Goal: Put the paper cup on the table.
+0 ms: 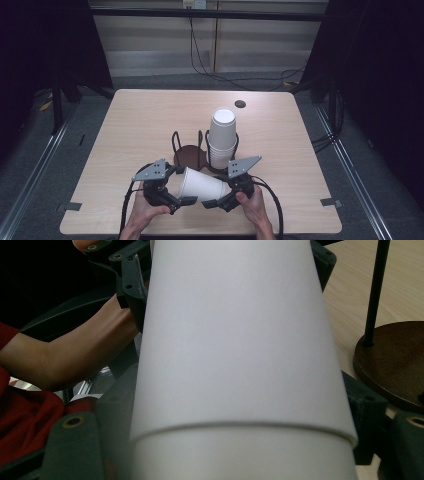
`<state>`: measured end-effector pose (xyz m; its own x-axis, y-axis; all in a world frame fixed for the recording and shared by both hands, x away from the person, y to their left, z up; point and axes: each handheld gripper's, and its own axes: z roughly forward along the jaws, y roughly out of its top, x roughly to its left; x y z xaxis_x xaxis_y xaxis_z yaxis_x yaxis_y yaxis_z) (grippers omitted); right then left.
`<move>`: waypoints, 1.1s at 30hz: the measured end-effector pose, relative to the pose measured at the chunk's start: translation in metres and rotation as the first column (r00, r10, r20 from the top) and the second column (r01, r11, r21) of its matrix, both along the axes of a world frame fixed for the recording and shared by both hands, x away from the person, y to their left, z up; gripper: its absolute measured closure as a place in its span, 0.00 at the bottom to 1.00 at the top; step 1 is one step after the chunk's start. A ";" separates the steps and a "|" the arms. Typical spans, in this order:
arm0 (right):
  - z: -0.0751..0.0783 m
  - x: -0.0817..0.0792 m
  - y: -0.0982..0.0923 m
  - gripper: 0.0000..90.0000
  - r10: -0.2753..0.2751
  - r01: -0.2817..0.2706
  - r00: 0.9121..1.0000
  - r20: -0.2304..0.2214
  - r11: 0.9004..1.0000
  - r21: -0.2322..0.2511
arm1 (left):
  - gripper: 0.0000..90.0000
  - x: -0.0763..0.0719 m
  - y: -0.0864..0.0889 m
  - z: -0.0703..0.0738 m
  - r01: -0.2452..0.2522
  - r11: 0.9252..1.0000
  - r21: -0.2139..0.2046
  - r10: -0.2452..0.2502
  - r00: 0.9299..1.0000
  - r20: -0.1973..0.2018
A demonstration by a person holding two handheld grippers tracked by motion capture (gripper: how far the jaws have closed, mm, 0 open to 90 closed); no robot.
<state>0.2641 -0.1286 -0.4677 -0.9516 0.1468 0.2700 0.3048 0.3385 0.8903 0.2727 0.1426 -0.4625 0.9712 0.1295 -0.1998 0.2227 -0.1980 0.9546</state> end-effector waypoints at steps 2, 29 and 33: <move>0.000 0.000 0.000 0.26 0.002 -0.002 1.000 0.004 1.000 0.000 | 0.05 0.001 0.000 -0.001 0.008 1.000 -0.005 -0.008 1.000 -0.010; -0.003 -0.010 -0.012 0.15 -0.128 0.125 0.986 0.102 0.991 0.043 | 0.14 0.005 -0.001 0.010 0.018 0.999 0.027 -0.017 1.000 -0.021; -0.006 -0.015 -0.022 0.15 -0.180 0.174 0.979 0.098 0.982 0.069 | 0.14 0.007 0.004 0.011 -0.010 0.999 0.052 0.012 0.999 -0.034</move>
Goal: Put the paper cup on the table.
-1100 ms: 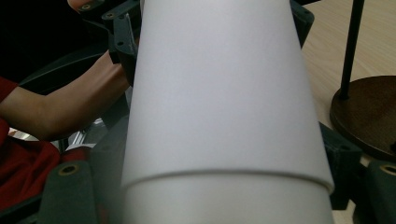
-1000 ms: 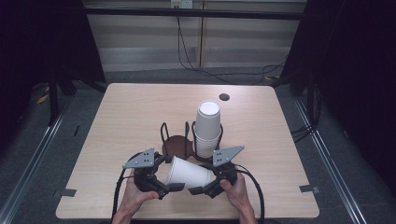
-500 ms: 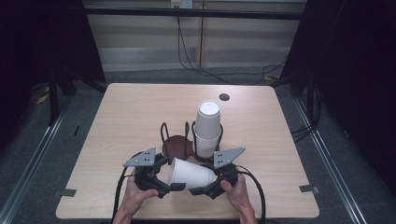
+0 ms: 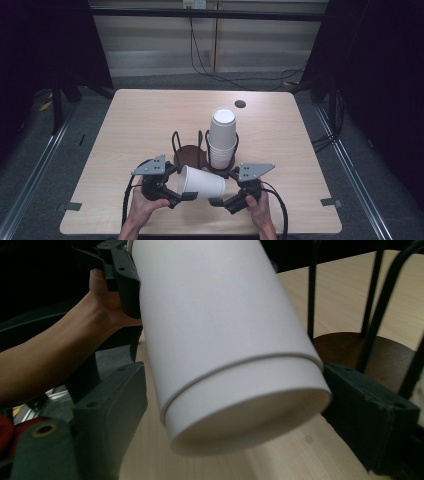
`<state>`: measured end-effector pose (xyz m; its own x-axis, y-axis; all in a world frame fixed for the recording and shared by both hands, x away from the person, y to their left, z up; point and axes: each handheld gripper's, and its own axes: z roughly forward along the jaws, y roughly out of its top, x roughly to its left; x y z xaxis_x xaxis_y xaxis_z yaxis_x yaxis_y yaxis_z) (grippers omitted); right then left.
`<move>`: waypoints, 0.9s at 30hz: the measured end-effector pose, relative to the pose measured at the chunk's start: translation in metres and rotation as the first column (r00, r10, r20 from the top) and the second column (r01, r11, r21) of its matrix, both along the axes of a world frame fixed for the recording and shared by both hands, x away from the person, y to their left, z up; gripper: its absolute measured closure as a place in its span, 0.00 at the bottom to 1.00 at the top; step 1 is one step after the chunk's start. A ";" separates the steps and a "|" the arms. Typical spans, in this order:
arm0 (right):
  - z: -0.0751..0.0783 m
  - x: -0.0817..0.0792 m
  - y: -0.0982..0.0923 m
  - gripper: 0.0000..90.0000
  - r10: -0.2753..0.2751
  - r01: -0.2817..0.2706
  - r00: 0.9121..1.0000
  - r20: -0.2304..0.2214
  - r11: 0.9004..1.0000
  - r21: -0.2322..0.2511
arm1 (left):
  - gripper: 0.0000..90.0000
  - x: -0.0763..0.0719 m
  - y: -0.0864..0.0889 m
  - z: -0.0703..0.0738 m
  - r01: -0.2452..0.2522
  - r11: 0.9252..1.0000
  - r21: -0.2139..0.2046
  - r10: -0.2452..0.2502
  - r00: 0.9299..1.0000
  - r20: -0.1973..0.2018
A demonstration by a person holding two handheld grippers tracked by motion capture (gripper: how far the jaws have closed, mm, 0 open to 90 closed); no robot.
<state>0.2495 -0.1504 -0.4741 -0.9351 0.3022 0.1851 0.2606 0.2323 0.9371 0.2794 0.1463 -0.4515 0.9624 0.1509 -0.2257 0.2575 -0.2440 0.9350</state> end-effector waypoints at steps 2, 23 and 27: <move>0.000 -0.002 -0.005 0.15 -0.028 0.028 1.000 0.004 0.999 0.018 | 0.14 0.001 0.002 0.001 -0.010 1.000 0.007 0.010 1.000 -0.002; -0.018 -0.015 -0.045 0.15 -0.509 0.496 0.850 0.134 0.860 0.121 | 0.14 0.005 0.031 0.011 -0.083 0.986 0.147 0.084 0.996 0.001; -0.023 -0.015 -0.047 0.15 -0.571 0.557 0.810 0.130 0.820 0.134 | 0.14 0.005 0.040 0.013 -0.097 0.983 0.156 0.100 0.995 -0.009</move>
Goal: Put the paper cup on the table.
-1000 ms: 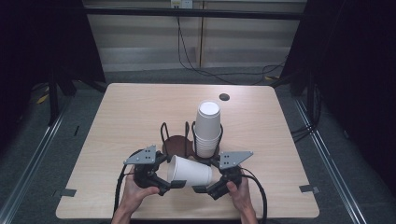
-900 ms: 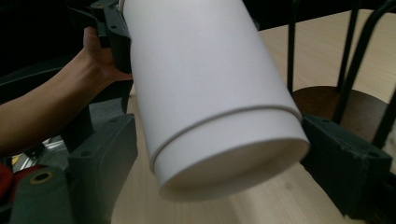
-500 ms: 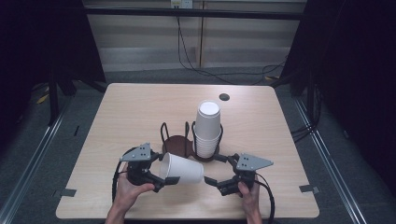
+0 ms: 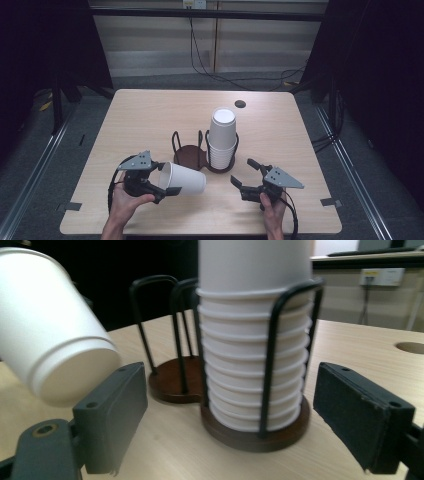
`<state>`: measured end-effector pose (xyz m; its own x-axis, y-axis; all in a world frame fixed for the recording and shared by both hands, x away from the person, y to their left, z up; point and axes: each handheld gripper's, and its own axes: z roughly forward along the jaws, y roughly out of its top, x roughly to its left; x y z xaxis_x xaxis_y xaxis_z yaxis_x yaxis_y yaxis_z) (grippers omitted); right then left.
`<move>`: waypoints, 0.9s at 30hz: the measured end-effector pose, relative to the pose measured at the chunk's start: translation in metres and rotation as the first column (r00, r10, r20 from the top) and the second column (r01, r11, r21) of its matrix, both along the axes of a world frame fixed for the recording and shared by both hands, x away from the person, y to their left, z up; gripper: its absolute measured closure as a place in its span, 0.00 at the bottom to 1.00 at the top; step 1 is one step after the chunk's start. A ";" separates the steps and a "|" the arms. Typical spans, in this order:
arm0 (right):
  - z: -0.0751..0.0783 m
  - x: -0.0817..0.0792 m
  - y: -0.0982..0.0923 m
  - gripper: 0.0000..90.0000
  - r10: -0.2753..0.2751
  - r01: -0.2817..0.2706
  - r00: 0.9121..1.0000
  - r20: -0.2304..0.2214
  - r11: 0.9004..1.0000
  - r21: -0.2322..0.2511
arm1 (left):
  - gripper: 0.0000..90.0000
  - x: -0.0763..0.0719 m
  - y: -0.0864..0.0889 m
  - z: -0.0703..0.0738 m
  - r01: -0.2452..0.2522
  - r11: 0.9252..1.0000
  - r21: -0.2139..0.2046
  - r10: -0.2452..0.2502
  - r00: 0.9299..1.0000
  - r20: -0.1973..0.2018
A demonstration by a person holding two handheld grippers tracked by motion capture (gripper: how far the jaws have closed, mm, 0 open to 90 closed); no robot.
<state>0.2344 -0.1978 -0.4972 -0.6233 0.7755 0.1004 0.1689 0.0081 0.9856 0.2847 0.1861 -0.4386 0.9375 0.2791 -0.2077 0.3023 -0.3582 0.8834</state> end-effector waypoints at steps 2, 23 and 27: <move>-0.003 0.000 0.000 0.15 -0.027 0.027 1.000 0.012 1.000 -0.014 | 0.14 0.001 0.004 0.002 -0.011 1.000 0.009 0.011 1.000 0.001; -0.014 -0.006 0.000 0.15 -0.112 0.111 0.983 0.145 0.994 0.021 | 0.13 0.013 0.004 0.028 -0.092 0.942 0.323 0.098 0.995 0.000; -0.014 -0.006 0.000 0.15 -0.112 0.110 0.983 0.145 0.994 0.021 | 0.13 0.015 0.004 0.023 -0.078 0.927 0.367 0.094 0.995 -0.027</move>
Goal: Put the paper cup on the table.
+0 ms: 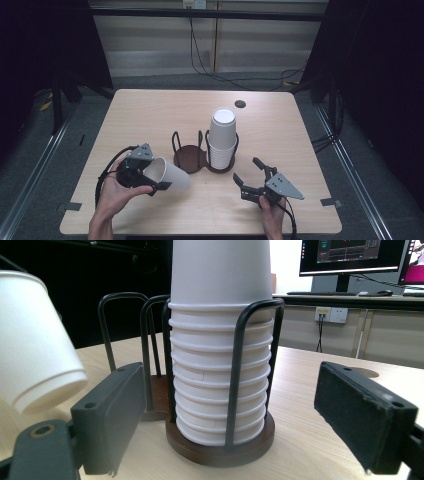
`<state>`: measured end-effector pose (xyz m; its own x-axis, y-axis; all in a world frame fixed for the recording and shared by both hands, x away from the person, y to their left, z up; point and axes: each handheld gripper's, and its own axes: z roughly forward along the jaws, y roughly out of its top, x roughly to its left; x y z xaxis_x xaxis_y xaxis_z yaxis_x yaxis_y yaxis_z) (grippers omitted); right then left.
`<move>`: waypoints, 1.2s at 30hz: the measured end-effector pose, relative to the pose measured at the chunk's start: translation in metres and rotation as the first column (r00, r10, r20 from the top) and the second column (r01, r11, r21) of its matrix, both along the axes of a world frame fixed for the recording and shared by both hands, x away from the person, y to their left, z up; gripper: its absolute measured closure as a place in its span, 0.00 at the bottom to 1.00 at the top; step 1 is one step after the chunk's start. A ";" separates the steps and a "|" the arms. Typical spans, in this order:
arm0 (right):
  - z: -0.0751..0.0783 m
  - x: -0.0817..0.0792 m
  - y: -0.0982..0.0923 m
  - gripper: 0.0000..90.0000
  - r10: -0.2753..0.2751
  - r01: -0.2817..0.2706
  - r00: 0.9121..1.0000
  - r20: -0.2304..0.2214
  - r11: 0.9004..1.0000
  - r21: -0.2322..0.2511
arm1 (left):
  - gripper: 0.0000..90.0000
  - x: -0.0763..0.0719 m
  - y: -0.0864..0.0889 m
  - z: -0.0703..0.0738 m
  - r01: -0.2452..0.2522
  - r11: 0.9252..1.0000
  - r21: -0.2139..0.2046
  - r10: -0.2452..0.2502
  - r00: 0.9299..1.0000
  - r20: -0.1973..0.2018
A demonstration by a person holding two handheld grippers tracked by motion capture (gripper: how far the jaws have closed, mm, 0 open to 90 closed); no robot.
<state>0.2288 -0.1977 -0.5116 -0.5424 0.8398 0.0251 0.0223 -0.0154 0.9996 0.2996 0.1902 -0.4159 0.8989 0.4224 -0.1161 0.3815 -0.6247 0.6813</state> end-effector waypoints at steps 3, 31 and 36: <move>0.000 0.000 0.000 0.15 0.006 -0.006 1.000 0.001 1.000 0.001 | 0.13 0.002 0.006 0.000 -0.031 0.999 0.026 0.032 0.999 -0.013; 0.000 0.000 0.000 0.15 0.007 -0.007 1.000 0.002 1.000 -0.001 | 0.13 0.076 0.035 0.040 -0.158 0.961 0.228 0.170 0.985 -0.037; 0.000 0.000 0.000 0.15 0.007 -0.007 1.000 0.002 1.000 -0.001 | 0.13 0.089 0.031 0.040 -0.170 0.941 0.293 0.191 0.981 -0.043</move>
